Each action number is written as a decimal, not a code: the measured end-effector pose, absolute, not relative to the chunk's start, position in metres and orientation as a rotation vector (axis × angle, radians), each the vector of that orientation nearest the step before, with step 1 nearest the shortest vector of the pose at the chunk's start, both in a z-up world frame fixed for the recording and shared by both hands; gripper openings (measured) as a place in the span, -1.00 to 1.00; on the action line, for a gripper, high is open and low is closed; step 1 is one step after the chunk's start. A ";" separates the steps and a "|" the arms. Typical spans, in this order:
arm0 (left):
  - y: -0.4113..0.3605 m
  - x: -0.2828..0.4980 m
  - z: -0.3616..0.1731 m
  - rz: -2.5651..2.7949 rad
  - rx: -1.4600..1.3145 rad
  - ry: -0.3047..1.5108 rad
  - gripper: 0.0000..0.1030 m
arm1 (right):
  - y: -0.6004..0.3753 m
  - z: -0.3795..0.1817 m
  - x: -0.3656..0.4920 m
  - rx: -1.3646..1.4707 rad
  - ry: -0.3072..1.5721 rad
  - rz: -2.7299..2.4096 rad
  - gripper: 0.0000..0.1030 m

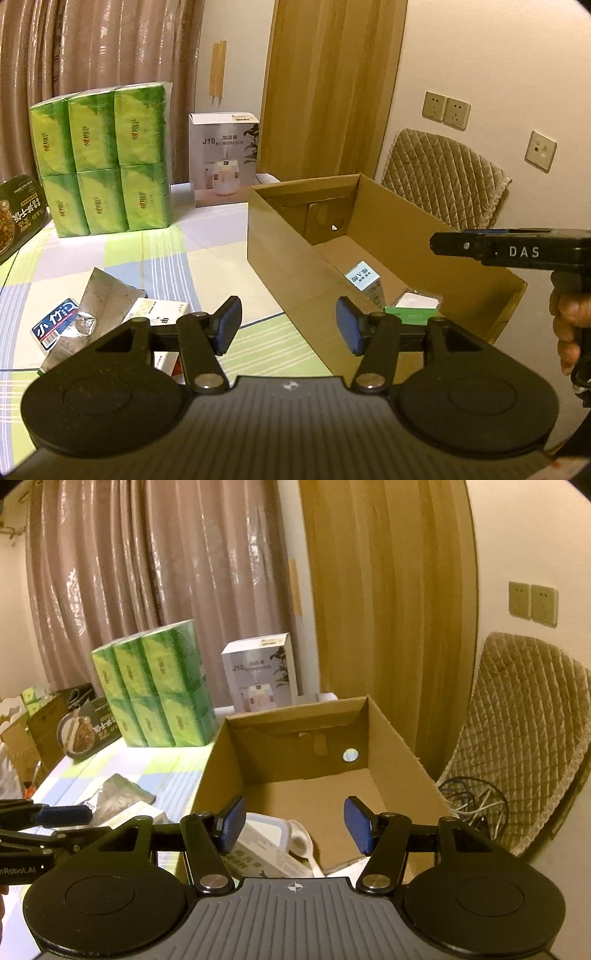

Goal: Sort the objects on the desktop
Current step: 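Move both tools back from the cardboard box to the table items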

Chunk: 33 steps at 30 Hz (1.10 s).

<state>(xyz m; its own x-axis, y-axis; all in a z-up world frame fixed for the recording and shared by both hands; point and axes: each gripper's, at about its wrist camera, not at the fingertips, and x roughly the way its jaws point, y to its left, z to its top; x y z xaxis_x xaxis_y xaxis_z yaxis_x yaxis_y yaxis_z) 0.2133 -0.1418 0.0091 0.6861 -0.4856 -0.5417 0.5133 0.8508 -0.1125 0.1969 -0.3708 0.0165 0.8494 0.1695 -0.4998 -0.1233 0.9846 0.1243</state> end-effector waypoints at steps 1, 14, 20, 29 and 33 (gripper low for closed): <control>-0.141 0.213 0.009 -0.559 0.048 0.590 0.01 | -0.368 0.017 0.197 0.085 0.533 0.156 0.11; -0.118 0.212 0.005 -0.524 0.047 0.600 0.11 | -0.345 0.017 0.198 0.050 0.523 0.181 0.27; -0.091 0.210 -0.003 -0.471 0.054 0.615 0.19 | -0.320 0.020 0.193 0.022 0.493 0.252 0.37; -0.031 0.212 -0.021 -0.344 0.057 0.674 0.26 | -0.254 0.014 0.182 -0.062 0.479 0.449 0.50; -0.007 0.212 -0.025 -0.298 0.066 0.685 0.28 | -0.232 0.009 0.185 -0.070 0.502 0.503 0.54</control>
<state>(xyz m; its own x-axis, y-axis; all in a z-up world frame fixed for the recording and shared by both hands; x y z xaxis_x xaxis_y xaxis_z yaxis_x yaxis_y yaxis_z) 0.2117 -0.0068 -0.0252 0.7335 -0.2493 -0.6323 0.2925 0.9555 -0.0374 0.1850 -0.2316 0.0089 0.7580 0.4450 -0.4769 -0.4786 0.8762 0.0568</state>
